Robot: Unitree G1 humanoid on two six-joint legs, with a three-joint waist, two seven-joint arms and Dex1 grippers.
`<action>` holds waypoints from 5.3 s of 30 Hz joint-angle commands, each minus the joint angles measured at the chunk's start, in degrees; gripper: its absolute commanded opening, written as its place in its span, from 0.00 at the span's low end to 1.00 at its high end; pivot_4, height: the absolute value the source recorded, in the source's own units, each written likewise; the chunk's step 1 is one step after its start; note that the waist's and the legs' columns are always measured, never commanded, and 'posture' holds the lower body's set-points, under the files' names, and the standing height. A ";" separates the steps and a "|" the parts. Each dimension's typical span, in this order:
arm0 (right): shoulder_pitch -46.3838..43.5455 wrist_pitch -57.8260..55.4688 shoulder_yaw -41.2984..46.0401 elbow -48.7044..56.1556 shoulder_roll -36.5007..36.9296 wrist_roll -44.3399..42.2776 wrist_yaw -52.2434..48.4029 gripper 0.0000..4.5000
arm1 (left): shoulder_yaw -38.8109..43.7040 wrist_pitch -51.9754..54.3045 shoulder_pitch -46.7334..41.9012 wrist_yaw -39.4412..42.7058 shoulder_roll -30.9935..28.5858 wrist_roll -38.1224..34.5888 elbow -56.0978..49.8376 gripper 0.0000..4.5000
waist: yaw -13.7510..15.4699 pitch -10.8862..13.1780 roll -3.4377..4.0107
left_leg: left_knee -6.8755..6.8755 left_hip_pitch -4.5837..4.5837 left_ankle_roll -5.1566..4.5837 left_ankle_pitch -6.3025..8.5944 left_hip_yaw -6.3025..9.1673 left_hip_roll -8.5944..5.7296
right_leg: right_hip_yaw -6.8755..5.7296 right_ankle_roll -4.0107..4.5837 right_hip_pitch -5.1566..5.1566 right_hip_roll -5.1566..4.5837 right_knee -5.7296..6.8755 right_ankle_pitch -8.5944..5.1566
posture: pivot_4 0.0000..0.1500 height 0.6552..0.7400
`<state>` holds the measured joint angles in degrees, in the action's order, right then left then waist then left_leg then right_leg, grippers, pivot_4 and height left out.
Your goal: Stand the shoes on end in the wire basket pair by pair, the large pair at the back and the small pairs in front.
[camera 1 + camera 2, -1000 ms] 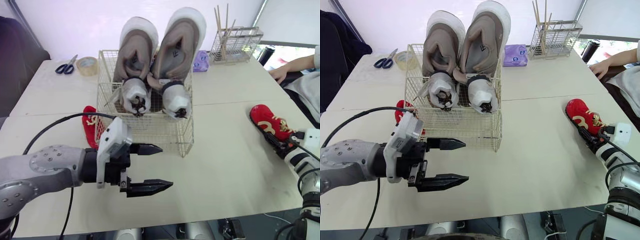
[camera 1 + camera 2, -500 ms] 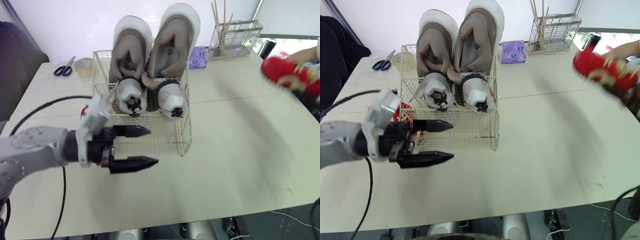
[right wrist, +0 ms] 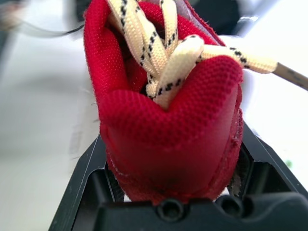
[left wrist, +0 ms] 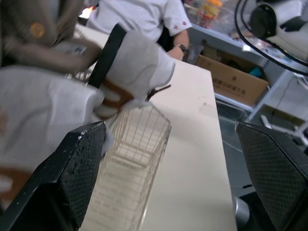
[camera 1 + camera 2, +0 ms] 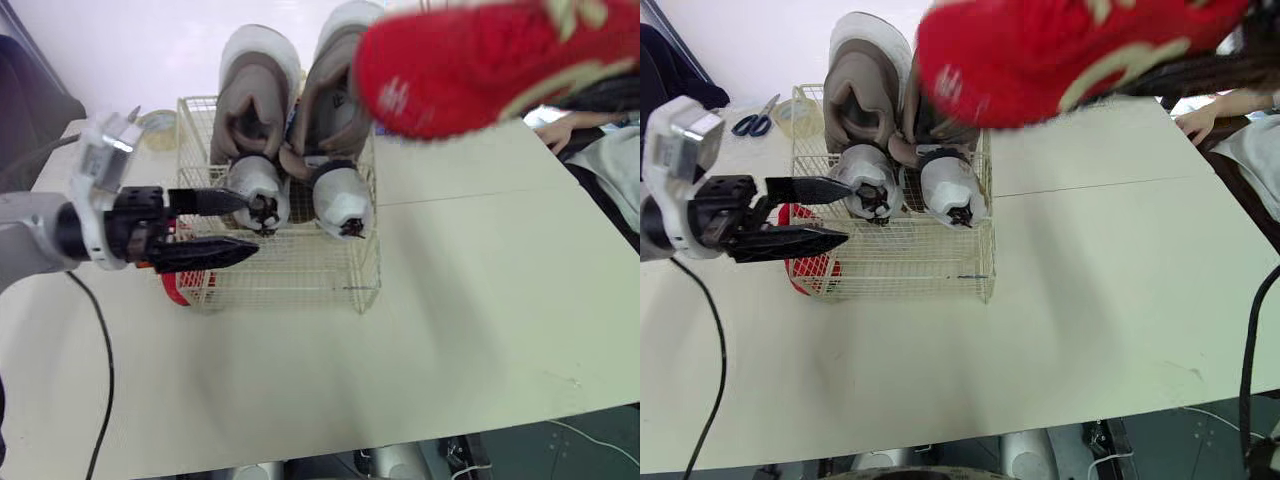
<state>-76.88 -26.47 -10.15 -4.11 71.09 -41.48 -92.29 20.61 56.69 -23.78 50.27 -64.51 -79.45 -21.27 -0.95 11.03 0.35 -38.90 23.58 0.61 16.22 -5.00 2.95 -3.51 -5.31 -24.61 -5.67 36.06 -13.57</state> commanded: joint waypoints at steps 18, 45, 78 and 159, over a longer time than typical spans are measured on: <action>-16.32 39.19 -39.90 -2.16 -6.16 -7.14 -0.21 0.49 | -1.76 -0.32 6.70 -12.82 2.85 -21.48 -11.39 1.00 | 0.31 0.22 -0.41 | -0.17 0.01 0.02 -0.01 -0.02 -0.01 | 0.06 0.00 -0.02 0.01 0.16 0.01 | 1.00 1.00; -17.57 36.96 -38.54 0.57 -9.99 -4.37 -0.21 0.49 | -19.52 6.80 -10.32 -4.15 16.43 -9.82 -3.99 0.38 | 0.32 0.22 -0.47 | -0.24 0.01 0.04 -0.03 -0.01 -0.01 | 0.06 -0.01 -0.01 0.03 0.21 0.02 | 1.00 1.00; 34.74 -28.49 19.92 21.50 -18.64 -61.95 64.20 0.99 | -1.80 -11.64 2.77 -26.23 23.64 -22.15 -9.60 0.04 | 1.81 0.03 -0.77 | -0.31 -0.11 0.02 -0.04 0.14 -0.07 | 0.11 0.01 0.26 0.05 0.24 0.07 | 1.00 1.00; 46.65 6.47 10.50 27.13 -37.00 0.52 37.63 0.12 | 6.75 -1.49 17.18 -13.70 5.85 -16.36 -8.82 0.81 | 1.56 -0.04 -0.90 | -0.11 -0.05 0.00 -0.02 0.11 -0.02 | 0.12 0.04 0.15 0.10 0.04 0.04 | 1.00 1.00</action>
<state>-28.45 -22.46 -1.16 23.34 34.50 -42.37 -54.17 27.08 55.77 -6.07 36.63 -58.51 -95.08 -29.05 0.61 10.98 -0.56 -39.01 23.53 0.61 16.20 -4.89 2.92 -3.39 -5.26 -24.46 -5.57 36.10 -13.53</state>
